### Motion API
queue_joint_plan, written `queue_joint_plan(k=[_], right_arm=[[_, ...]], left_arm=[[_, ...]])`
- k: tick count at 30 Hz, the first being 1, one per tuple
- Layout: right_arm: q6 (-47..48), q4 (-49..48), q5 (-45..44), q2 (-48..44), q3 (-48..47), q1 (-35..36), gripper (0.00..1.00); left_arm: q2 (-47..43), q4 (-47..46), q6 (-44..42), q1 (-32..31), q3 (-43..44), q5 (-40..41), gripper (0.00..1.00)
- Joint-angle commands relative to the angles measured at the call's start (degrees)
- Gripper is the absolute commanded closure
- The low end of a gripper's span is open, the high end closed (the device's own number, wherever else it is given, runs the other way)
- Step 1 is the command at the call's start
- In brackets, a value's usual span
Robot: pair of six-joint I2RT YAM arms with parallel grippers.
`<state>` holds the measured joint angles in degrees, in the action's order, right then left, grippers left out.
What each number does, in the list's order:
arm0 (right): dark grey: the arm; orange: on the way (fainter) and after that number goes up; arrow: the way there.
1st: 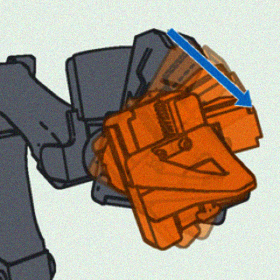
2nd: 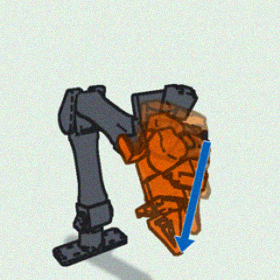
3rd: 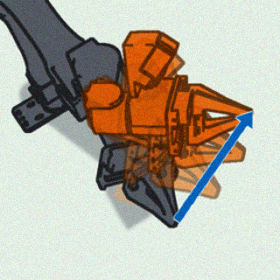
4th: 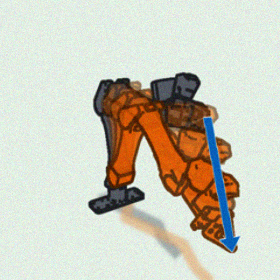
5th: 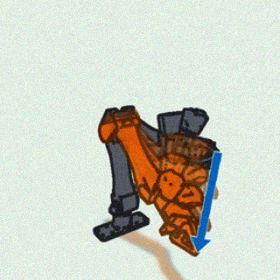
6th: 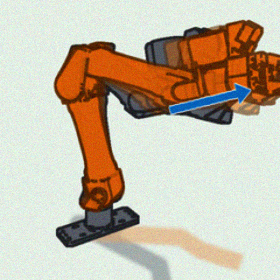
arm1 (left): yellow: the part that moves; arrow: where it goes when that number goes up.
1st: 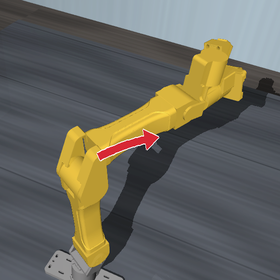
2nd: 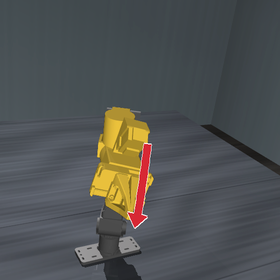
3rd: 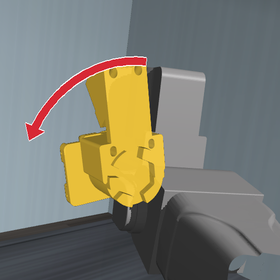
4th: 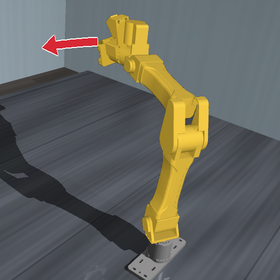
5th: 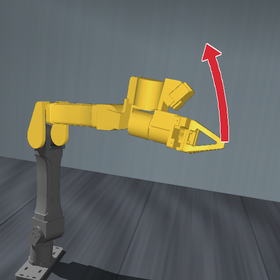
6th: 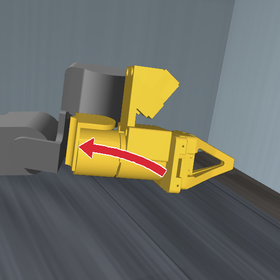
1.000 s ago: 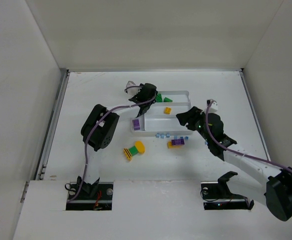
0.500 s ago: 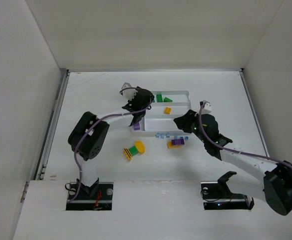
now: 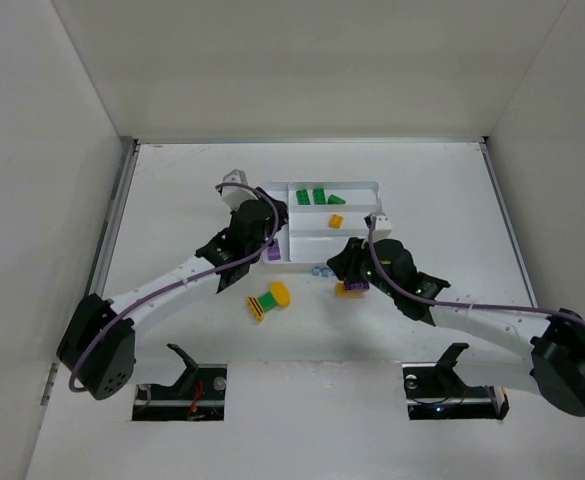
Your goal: Sort the legos into containers by color
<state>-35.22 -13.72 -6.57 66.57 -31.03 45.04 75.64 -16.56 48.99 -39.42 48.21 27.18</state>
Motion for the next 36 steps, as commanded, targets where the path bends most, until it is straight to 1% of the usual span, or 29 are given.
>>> queue_joint_plan(k=[1, 2, 3, 4, 5, 6, 8, 9, 11, 12, 14, 15, 18, 19, 20, 22, 23, 25, 28, 32, 36], right_arm=[[1.6, 6.7, -8.9, -4.5, -0.7, 0.1, 0.65], [2.0, 10.3, -11.9, -5.9, -1.3, 0.2, 0.66], [2.1, 13.4, -14.6, -6.9, -1.8, 0.2, 0.65], [1.8, 16.5, -17.4, -7.8, -2.2, 0.2, 0.63], [1.6, 19.1, -20.0, -8.5, -2.5, 0.4, 0.56], [1.3, 21.2, -22.2, -9.0, -2.5, 0.8, 0.46], [0.5, 24.6, -24.6, -9.3, -2.5, 1.9, 0.27], [0.1, 26.1, -24.9, -9.3, -2.5, 2.6, 0.20], [-1.4, 28.7, -23.8, -7.6, -2.9, 4.3, 0.11], [-1.9, 29.0, -23.3, -6.5, -3.1, 5.3, 0.08], [-1.9, 28.0, -22.5, -3.5, -3.7, 6.9, 0.04], [-1.8, 27.7, -22.3, -1.7, -4.2, 7.1, 0.03], [-1.9, 26.8, -21.8, 2.4, -5.9, 7.1, 0.00], [-1.7, 25.9, -21.3, 3.6, -6.1, 7.2, 0.00], [-1.3, 25.3, -20.9, 4.6, -6.3, 7.1, 0.00], [-0.8, 24.9, -21.0, 5.9, -6.6, 6.7, 0.01], [-0.8, 24.9, -21.1, 6.1, -6.7, 6.2, 0.02], [-1.0, 24.4, -20.9, 6.5, -6.6, 5.2, 0.05], [-0.5, 23.8, -20.7, 7.2, -6.2, 3.7, 0.08], [-0.5, 23.4, -19.5, 7.7, -6.0, 2.8, 0.10], [-0.5, 22.8, -18.8, 8.0, -5.9, 2.4, 0.18]], left_arm=[[-6.6, 8.4, -7.8, -4.3, -1.9, -1.3, 0.69], [-8.6, 7.1, -9.3, -5.0, -3.6, -1.9, 0.70], [-10.9, 4.7, -11.0, -5.4, -6.2, -2.7, 0.74], [-12.7, 2.9, -11.6, -5.5, -8.3, -3.0, 0.76], [-14.2, 1.8, -11.8, -5.5, -9.8, -3.4, 0.77], [-16.7, 0.7, -11.7, -5.5, -12.2, -4.0, 0.79], [-20.0, 0.2, -11.3, -5.8, -14.8, -5.3, 0.79], [-21.3, 0.4, -11.2, -6.1, -15.8, -6.5, 0.78], [-22.9, 0.9, -11.7, -5.7, -16.8, -10.0, 0.79], [-23.6, 0.5, -12.0, -5.4, -17.8, -12.1, 0.81], [-24.4, -1.3, -12.3, -5.3, -19.5, -13.6, 0.81], [-24.5, -2.9, -12.6, -5.5, -20.4, -14.1, 0.80], [-23.3, -4.0, -13.5, -6.3, -21.0, -14.9, 0.64], [-23.1, -3.7, -13.5, -6.8, -21.0, -15.0, 0.60], [-23.0, -3.4, -13.5, -7.5, -21.0, -14.8, 0.56], [-22.6, -3.2, -13.0, -8.2, -21.7, -14.3, 0.44], [-22.4, -3.2, -12.8, -8.2, -21.8, -14.5, 0.40], [-22.1, -3.0, -12.6, -8.1, -22.0, -14.9, 0.36], [-22.1, -3.8, -12.6, -8.8, -22.6, -14.7, 0.33], [-20.7, -3.6, -13.3, -9.0, -21.5, -15.0, 0.36], [-20.1, -5.0, -13.1, -8.9, -21.7, -15.0, 0.38]])
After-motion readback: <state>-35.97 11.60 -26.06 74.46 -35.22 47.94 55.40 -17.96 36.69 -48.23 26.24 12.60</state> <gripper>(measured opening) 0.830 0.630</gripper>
